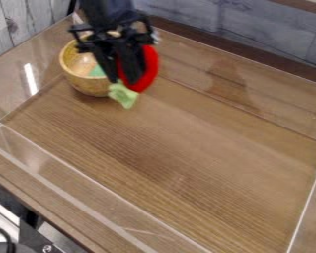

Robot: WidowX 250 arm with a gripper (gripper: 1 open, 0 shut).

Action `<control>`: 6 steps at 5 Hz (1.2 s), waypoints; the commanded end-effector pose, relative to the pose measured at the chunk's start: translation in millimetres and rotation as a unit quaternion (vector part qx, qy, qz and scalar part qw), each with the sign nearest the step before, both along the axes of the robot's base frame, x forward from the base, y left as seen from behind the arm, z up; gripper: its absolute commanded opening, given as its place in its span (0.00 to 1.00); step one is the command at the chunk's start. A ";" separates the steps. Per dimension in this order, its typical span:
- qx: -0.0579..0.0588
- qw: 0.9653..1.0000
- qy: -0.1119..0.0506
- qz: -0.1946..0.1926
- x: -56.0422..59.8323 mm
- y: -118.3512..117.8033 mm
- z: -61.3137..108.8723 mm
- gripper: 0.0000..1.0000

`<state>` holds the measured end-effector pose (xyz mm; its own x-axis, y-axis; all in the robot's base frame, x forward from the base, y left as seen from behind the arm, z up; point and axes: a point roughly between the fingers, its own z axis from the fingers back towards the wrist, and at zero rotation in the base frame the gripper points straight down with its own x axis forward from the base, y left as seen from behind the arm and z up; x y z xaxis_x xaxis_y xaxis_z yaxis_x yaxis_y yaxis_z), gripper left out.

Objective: Move the red fruit to the right

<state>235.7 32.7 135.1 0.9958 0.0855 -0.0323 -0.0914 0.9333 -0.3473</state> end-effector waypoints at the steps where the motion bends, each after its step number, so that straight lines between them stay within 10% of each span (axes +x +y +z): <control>1: 0.023 0.998 -0.031 -0.056 14.3 -40.0 12.2 0.00; 3: 0.086 0.993 -0.016 -0.085 39.5 -79.4 -22.8 0.00; 6: 0.089 0.993 -0.029 -0.076 69.6 -76.5 -31.0 0.00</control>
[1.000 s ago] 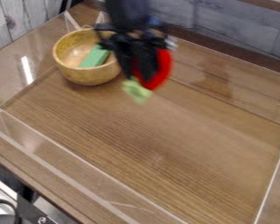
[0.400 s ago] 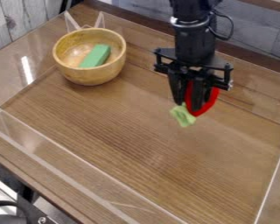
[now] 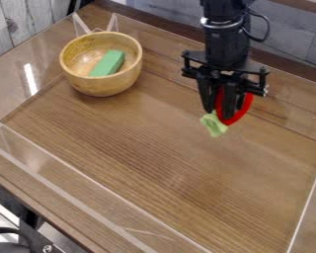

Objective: Move the red fruit to the right

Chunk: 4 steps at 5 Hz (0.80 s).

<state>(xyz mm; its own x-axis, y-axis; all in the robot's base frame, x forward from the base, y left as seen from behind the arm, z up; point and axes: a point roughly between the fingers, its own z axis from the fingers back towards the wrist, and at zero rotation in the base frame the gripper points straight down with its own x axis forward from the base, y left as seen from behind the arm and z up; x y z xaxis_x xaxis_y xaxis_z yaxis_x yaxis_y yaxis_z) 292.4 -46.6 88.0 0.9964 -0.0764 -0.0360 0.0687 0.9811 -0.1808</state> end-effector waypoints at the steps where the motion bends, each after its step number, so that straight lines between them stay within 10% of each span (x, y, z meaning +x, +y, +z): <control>1: 0.001 0.999 -0.033 0.006 21.4 12.6 8.6 0.00; 4: 0.002 0.999 -0.034 0.031 38.1 26.9 -13.4 0.00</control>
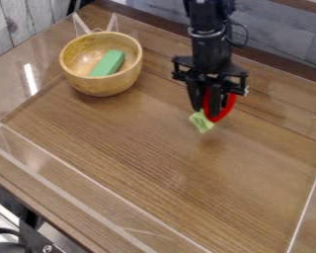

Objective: Move the red fruit to the right

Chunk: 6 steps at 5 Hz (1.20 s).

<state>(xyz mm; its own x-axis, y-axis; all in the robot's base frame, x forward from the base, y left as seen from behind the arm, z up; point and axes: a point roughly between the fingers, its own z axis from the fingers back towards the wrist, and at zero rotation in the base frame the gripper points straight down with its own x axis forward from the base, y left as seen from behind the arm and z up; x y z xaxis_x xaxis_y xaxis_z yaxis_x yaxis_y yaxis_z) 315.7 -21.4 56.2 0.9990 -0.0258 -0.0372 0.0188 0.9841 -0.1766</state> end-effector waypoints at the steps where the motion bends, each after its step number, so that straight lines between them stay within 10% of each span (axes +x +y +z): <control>1: 0.001 0.999 -0.036 0.032 18.6 2.8 11.7 0.00; 3: -0.005 0.999 -0.038 0.012 29.8 4.0 20.2 0.00; 5: -0.006 0.997 -0.035 0.070 37.8 -14.4 18.9 0.00; 6: -0.008 0.996 -0.034 0.079 39.8 -26.7 12.5 1.00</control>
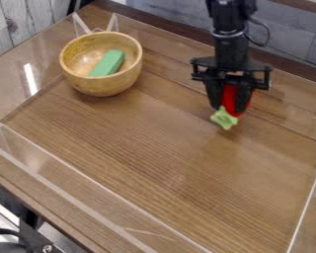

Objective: Move the red fruit to the right

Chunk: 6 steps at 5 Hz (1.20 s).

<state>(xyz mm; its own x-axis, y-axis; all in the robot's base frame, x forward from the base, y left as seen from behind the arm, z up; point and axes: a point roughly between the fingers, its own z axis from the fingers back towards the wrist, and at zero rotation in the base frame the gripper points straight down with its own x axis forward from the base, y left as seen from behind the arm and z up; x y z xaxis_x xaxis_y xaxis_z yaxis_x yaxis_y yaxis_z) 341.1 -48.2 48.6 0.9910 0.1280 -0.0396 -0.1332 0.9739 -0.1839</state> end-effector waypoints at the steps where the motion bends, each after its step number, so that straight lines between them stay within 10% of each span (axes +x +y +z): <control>1: -0.002 0.999 -0.032 0.012 17.1 -10.4 12.8 1.00; 4: -0.016 0.998 -0.039 0.039 6.5 -6.8 6.7 1.00; 5: -0.022 0.998 -0.041 0.042 4.5 -9.8 11.3 0.00; 6: -0.033 0.998 -0.047 0.009 11.6 1.2 14.6 0.00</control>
